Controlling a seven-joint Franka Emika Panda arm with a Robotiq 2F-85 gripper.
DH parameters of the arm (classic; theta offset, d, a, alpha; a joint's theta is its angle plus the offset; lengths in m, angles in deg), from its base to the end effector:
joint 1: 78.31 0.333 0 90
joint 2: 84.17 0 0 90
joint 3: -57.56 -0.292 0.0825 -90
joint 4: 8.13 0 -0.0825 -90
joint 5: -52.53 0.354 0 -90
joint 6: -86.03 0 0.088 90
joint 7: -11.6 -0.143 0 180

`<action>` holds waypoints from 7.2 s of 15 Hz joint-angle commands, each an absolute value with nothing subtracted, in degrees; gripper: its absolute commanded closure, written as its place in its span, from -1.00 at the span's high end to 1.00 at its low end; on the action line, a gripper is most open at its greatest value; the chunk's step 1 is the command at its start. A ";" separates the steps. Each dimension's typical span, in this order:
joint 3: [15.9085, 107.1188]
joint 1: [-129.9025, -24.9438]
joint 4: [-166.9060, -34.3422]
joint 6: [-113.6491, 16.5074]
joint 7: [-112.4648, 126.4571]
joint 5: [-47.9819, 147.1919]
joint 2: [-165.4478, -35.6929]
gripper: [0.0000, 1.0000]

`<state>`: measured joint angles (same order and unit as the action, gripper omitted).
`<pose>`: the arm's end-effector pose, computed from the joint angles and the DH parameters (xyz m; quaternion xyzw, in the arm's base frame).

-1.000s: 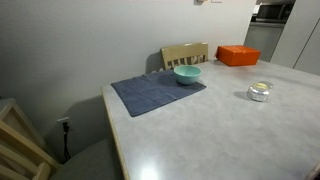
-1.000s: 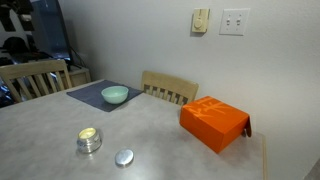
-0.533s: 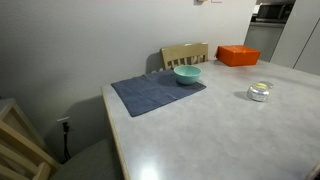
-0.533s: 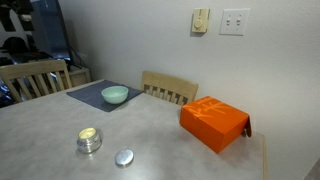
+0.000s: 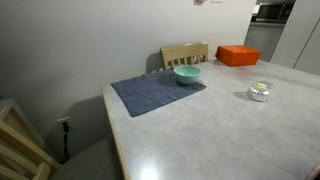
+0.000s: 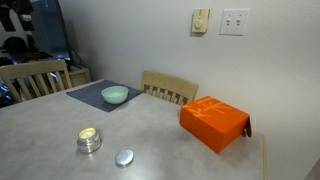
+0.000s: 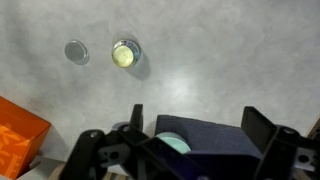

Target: Pick up the lid from the table and put it on the silver container

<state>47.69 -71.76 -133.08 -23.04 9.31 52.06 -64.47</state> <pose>0.4216 0.1279 0.4831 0.9917 0.1201 0.0357 0.0275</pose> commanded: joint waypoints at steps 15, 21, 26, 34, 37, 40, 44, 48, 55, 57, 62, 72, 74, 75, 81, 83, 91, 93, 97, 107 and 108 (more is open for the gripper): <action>48.09 -71.27 -132.97 -22.93 9.15 51.90 -64.54 1.00; 48.09 -71.27 -132.97 -22.93 9.15 51.90 -64.54 1.00; 48.09 -71.27 -132.97 -22.93 9.15 51.90 -64.54 1.00; 48.09 -71.27 -132.97 -22.93 9.15 51.90 -64.54 1.00; 48.09 -71.27 -132.97 -22.93 9.15 51.90 -64.54 1.00; 48.09 -71.27 -132.97 -22.93 9.15 51.90 -64.54 1.00; 48.09 -71.27 -132.97 -22.93 9.15 51.90 -64.54 1.00; 48.09 -71.27 -132.97 -22.93 9.15 51.90 -64.54 1.00; 48.09 -71.27 -132.97 -22.93 9.15 51.90 -64.54 1.00; 48.09 -71.27 -132.97 -22.93 9.15 51.90 -64.54 1.00; 48.09 -71.27 -132.97 -22.93 9.15 51.90 -64.54 1.00; 48.09 -71.27 -132.97 -22.93 9.15 51.90 -64.54 1.00; 48.09 -71.27 -132.97 -22.93 9.15 51.90 -64.54 1.00; 48.09 -71.27 -132.97 -22.93 9.15 51.90 -64.54 1.00; 48.09 -71.27 -132.97 -22.93 9.15 51.90 -64.54 1.00; 48.09 -71.27 -132.97 -22.93 9.15 51.90 -64.54 1.00; 47.60 -71.99 -133.53 -25.04 6.94 49.64 -64.31 1.00; 48.34 -72.97 -134.45 -28.18 5.38 47.33 -63.02 1.00; 52.04 -75.58 -138.65 -36.44 1.58 46.78 -58.90 1.00; 55.12 -76.99 -136.84 -31.94 4.84 46.82 -57.50 1.00; 56.45 -77.74 -137.05 -31.49 5.26 47.22 -56.75 1.00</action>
<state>53.58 -75.54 -135.84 -33.16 3.01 46.10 -59.43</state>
